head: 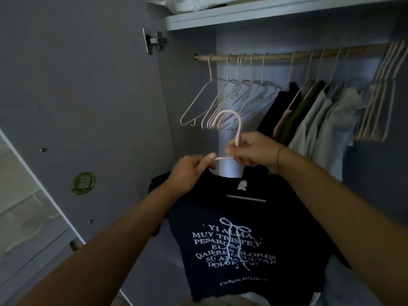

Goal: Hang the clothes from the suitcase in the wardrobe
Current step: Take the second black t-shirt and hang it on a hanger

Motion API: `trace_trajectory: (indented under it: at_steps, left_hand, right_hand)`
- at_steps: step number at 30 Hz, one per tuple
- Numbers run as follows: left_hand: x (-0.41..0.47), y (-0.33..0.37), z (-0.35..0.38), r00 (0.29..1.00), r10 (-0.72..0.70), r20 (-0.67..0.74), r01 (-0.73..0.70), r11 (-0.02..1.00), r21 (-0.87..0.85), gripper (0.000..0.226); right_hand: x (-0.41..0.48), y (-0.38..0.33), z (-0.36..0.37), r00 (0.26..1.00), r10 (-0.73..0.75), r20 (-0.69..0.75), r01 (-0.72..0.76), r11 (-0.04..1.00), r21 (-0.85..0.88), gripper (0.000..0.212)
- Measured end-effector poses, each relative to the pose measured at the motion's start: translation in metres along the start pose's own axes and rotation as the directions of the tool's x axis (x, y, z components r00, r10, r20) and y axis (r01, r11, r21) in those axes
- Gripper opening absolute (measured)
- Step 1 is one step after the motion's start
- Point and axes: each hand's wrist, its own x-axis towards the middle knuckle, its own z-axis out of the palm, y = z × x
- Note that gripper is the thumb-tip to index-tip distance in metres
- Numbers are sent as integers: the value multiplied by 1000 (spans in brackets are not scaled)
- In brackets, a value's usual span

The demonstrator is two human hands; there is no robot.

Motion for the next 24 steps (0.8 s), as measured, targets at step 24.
trace_trajectory:
  at_steps: [24]
  left_hand:
    - [32, 25, 49, 889, -249, -385, 130, 942, -309, 38]
  right_hand:
    - [-131, 46, -55, 976, 210, -60, -131, 780, 612, 72]
